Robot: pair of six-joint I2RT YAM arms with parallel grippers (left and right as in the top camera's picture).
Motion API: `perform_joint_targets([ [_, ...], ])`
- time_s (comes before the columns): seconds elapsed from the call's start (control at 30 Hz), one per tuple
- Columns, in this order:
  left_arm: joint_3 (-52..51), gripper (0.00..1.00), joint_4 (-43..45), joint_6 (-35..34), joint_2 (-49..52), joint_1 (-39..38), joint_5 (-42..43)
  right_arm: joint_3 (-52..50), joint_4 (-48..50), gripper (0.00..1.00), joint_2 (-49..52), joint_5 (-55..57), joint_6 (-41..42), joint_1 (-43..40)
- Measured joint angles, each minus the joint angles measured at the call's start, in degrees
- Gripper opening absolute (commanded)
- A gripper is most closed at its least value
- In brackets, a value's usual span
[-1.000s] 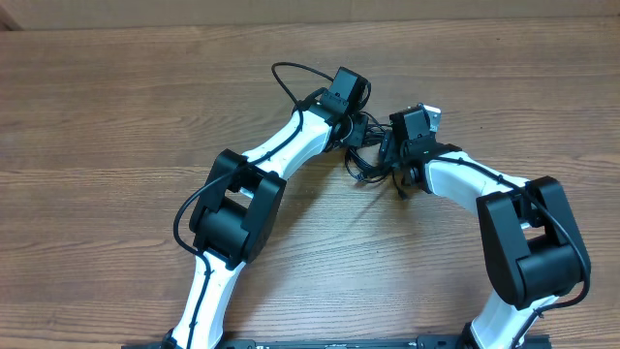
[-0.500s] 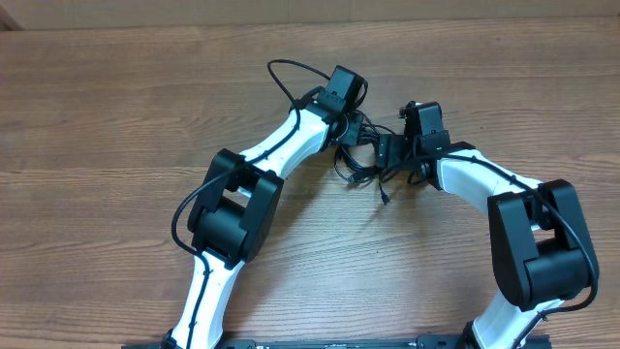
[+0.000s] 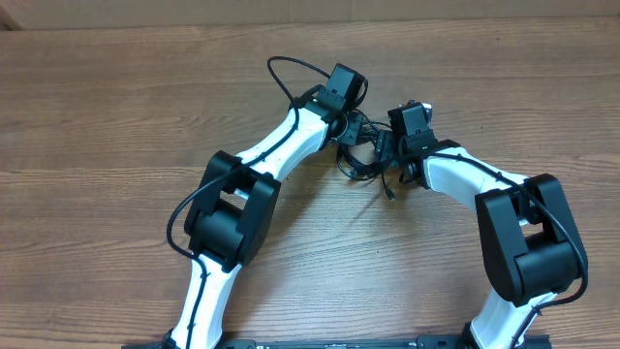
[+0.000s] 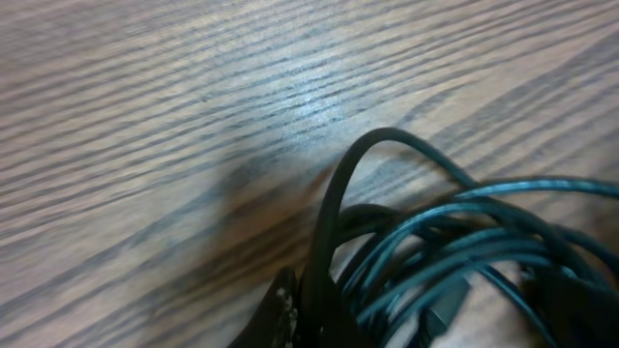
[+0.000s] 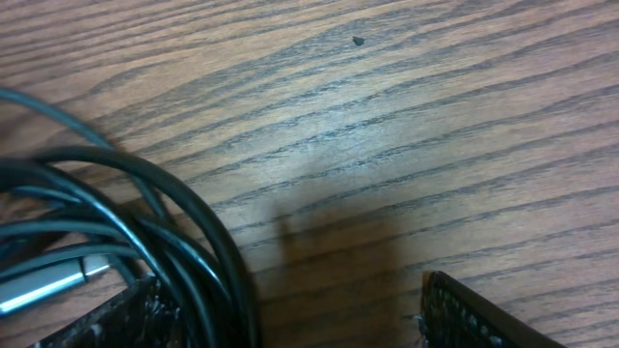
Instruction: Untangle cables
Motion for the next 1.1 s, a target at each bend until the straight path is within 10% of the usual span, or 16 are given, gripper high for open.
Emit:
perform_joint_targets([
  [0.57, -0.13, 0.04, -15.19, -2.60, -10.36, 0.48, -5.01, 0.15, 0.04, 0.79, 0.07, 0.17, 1.81, 0.11],
  [1.1, -0.13, 0.04, -29.77, -9.60, -12.83, 16.11, -4.92, 0.15, 0.04, 0.79, 0.09, 0.48, 1.84, 0.28],
])
